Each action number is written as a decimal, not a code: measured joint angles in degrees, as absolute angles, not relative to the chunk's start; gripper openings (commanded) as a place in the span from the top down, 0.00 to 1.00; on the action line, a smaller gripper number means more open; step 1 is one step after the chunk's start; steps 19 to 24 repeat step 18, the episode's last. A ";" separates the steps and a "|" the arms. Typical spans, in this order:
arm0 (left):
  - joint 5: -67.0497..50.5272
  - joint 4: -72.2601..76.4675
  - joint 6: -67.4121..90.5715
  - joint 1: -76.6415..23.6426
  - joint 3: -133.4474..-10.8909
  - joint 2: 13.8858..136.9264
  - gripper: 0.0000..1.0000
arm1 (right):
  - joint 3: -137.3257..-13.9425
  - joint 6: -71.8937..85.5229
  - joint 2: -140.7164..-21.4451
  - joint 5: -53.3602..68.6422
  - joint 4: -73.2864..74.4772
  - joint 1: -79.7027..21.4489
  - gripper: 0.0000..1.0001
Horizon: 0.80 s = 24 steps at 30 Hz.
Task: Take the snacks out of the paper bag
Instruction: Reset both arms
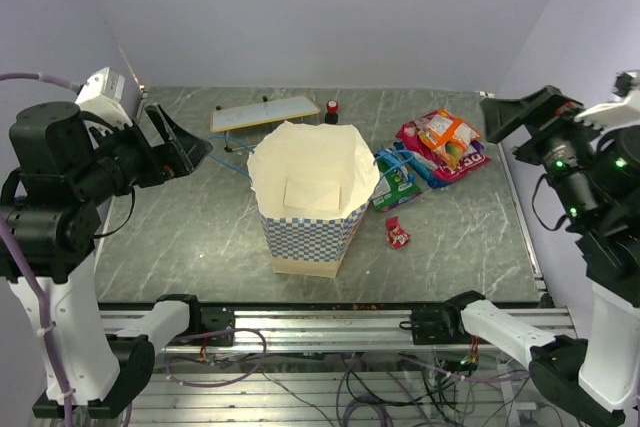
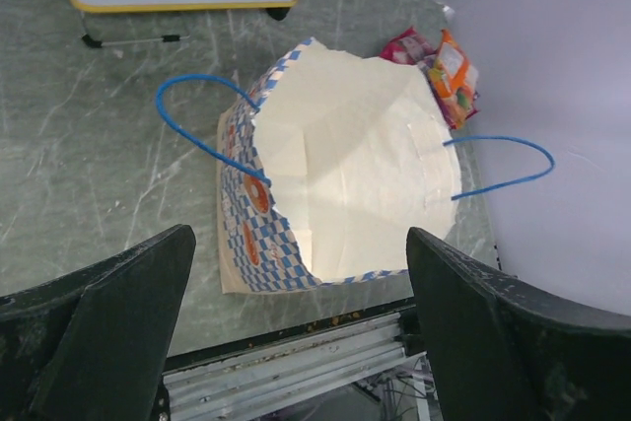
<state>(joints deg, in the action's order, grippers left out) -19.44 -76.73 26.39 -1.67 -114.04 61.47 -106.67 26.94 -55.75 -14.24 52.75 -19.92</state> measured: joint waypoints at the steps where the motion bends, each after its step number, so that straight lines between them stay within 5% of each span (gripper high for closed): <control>1: -20.01 -76.31 26.52 -1.69 -113.80 60.88 0.01 | -108.12 27.05 -55.77 -14.87 53.67 -19.92 0.00; 11: -23.86 -74.56 26.26 -1.67 -125.01 64.25 0.01 | -106.87 29.65 -51.03 -16.29 57.17 -19.92 0.00; 24: -27.07 -72.64 27.70 -1.69 -122.37 62.94 0.01 | -103.85 29.69 -50.85 -16.32 57.34 -19.92 0.00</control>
